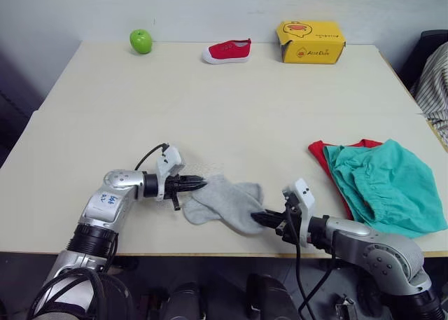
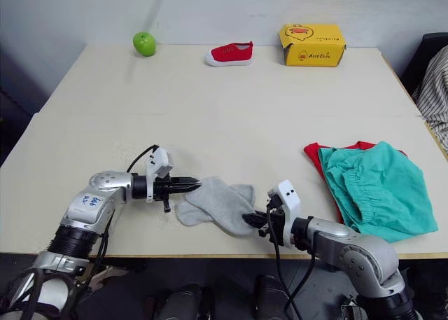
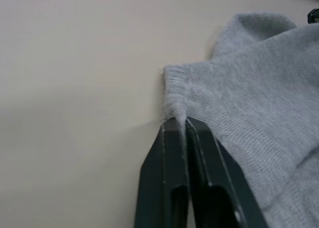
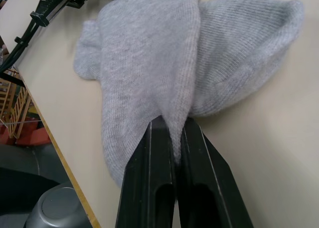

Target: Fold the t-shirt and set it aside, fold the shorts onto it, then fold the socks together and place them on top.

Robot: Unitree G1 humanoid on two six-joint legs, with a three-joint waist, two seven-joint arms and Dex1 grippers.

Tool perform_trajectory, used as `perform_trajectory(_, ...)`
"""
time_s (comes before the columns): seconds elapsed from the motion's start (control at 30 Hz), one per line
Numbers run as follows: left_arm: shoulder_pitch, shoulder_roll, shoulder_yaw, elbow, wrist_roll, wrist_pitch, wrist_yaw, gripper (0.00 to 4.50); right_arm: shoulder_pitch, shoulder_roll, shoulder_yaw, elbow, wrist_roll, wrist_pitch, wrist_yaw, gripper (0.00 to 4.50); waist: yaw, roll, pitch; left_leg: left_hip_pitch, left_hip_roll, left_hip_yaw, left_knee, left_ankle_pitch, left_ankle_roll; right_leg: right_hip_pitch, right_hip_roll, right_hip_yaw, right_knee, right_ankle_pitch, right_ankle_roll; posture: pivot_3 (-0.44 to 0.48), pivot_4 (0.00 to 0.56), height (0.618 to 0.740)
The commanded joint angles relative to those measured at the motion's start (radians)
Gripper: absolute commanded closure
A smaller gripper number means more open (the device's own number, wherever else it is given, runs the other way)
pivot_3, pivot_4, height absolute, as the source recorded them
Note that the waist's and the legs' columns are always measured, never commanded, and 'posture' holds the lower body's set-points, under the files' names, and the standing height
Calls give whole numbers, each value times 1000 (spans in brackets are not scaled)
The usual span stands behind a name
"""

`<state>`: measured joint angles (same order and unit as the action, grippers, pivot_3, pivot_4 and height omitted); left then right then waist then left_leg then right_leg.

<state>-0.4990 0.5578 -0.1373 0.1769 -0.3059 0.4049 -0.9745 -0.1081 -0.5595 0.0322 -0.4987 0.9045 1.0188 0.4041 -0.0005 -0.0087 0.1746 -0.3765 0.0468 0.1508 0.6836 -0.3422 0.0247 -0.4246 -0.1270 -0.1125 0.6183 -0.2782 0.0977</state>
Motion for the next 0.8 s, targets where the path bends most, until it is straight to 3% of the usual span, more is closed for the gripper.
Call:
perform_trajectory(0.03, -3, -12, 35, -9, -5, -19, 10, 4451, -6, -20, -27, -21, 2, -9, 37, 4500, 0, 0, 0, 0, 0, 0, 0, 0, 0, 0, 0, 0, 0, 0, 0, 0, 150, 740)
perform_trajectory(0.4, 102, 1, 189, -238, -106, -3, 50, 4451, -129, -163, -103, 11, 119, 86, 191, 4500, -1, 0, 0, 0, 0, 0, 0, 0, 0, -1, -1, 1, 1, 0, 0, 0, 150, 740)
perform_trajectory(0.57, 249, 4, 269, -439, -137, 73, 167, 4451, -263, -212, -71, 149, 55, 82, 275, 4500, -4, -1, 0, 0, -1, 1, 0, 0, 1, -1, -3, 2, 1, 0, 0, 0, 150, 740)
perform_trajectory(0.8, 479, -26, 293, -667, -132, 129, 315, 4451, -414, -226, 44, 318, -48, 91, 408, 4500, -2, -1, 1, 0, -1, 1, 0, 0, 1, -2, -3, 2, 0, 0, 0, 0, 150, 740)
